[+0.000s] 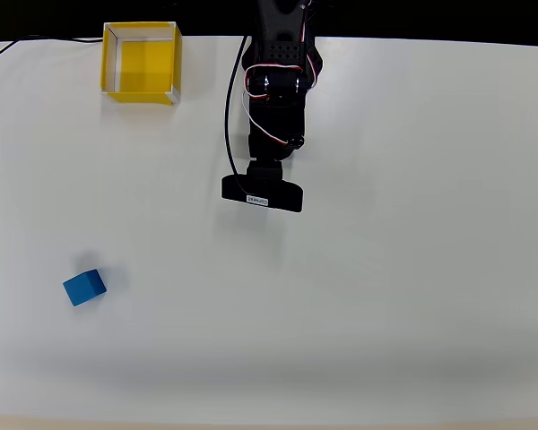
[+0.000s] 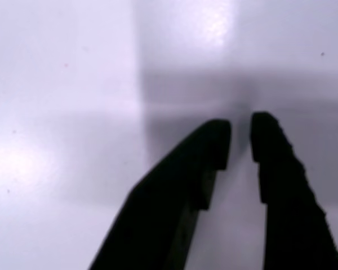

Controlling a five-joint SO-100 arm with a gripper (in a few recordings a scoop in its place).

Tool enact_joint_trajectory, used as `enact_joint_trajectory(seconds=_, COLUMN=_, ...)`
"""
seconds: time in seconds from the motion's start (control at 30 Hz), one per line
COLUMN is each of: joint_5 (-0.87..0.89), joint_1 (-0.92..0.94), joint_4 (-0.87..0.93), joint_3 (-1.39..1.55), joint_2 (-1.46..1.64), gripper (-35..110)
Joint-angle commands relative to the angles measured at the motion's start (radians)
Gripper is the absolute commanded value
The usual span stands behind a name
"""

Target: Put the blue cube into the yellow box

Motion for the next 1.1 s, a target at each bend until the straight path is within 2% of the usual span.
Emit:
enact_joint_trajectory(seconds=0.0, joint_5=0.018, joint_1=-0.006, joint_4=0.014, joint_3=0.026, joint_2=0.026, gripper=0)
enact_joint_trajectory(seconds=0.4, joint_5=-0.003, joint_1=-0.003, joint_4=0.015, joint_3=0.026, joint_2=0.025, gripper=0)
enact_joint_trajectory(seconds=0.5, joint_5=-0.021, joint_1=0.034, joint_4=-0.041, joint_3=0.026, joint_2=0.025, gripper=2)
enact_joint_trajectory(seconds=0.6, joint_5=-0.021, joint_1=0.078, joint_4=-0.244, joint_3=0.026, joint_2=-0.049, gripper=5)
enact_joint_trajectory(seconds=0.73, joint_5=-0.049, joint_1=0.169, joint_4=-0.739, joint_3=0.012, joint_2=-0.360, gripper=10)
enact_joint_trajectory(seconds=0.8, joint_5=-0.066, joint_1=0.206, joint_4=-0.920, joint_3=-0.026, joint_2=-0.515, gripper=12)
enact_joint_trajectory(seconds=1.07, joint_5=0.049, joint_1=0.316, joint_4=-1.230, joint_3=-0.396, joint_2=-1.046, gripper=29)
